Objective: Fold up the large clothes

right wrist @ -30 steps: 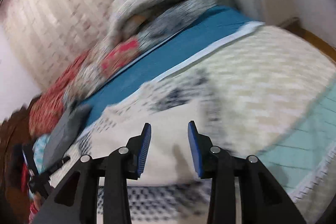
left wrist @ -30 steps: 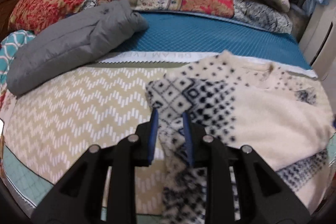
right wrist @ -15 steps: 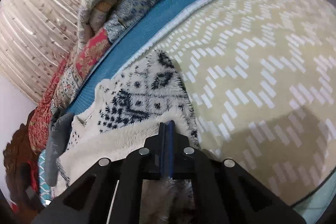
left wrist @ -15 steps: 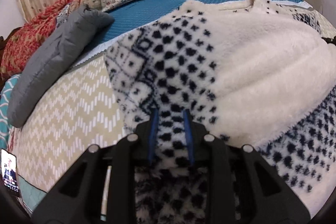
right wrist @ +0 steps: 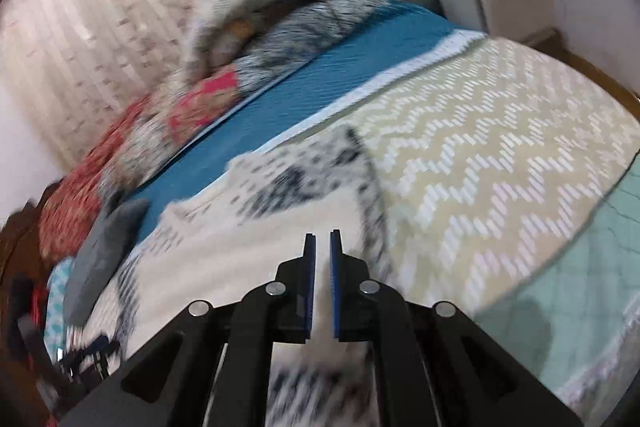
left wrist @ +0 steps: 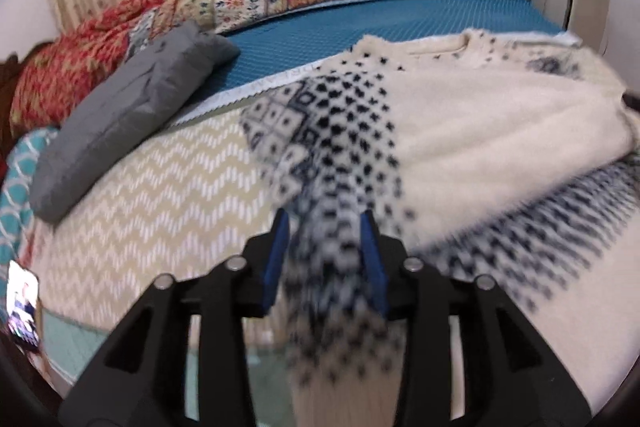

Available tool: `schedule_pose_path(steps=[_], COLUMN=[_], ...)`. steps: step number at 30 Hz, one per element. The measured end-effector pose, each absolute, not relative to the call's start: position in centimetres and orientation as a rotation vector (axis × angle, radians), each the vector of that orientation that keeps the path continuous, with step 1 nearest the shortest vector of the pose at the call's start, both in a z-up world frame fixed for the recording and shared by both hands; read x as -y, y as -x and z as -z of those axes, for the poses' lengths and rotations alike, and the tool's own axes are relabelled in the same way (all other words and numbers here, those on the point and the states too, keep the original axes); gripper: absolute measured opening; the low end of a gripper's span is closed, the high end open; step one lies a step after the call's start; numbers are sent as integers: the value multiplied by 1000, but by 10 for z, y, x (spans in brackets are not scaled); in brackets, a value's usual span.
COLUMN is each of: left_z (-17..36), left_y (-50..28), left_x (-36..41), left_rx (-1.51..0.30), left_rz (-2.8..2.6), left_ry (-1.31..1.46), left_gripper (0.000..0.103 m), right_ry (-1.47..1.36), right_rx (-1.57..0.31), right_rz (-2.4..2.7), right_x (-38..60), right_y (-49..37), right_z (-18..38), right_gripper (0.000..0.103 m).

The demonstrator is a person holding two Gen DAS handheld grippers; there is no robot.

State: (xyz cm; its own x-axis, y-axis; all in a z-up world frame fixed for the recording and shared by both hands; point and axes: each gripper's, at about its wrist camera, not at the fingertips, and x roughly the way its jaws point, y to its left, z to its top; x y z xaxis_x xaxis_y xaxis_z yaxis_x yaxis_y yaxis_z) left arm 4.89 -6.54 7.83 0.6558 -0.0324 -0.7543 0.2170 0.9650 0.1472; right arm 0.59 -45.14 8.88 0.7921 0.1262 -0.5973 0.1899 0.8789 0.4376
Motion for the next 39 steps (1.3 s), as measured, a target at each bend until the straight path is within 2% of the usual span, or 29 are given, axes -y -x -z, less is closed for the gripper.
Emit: schedule_pose_path(steps=[4, 7, 8, 11, 14, 21, 29, 31, 39], left_z=[-60, -33, -27, -22, -19, -15, -13, -11, -12], left_y=[-11, -4, -2, 0, -1, 1, -6, -8, -9], left_x=[56, 49, 45, 31, 24, 23, 14, 12, 10], left_rx=[-884, -971, -975, -946, -945, -916, -951, -961, -944], left_rz=[165, 147, 141, 129, 149, 156, 146, 133, 138], left_ry=[-246, -232, -212, -143, -101, -109, -87, -81, -90], left_gripper=[37, 38, 47, 60, 65, 67, 83, 89, 89], right_ry=[-382, -422, -469, -648, -601, -563, -565, -567, -568], right_rx=[-736, -830, -832, -760, -760, -761, -753, -753, -752], right_rz=[7, 128, 129, 52, 57, 71, 73, 71, 69], right_x=[430, 446, 454, 473, 468, 461, 462, 462, 463], right_y=[10, 12, 15, 26, 25, 22, 23, 23, 22], right_z=[-73, -43, -35, -18, -17, -17, -14, -14, -15], right_gripper=[103, 103, 103, 103, 103, 103, 103, 103, 103])
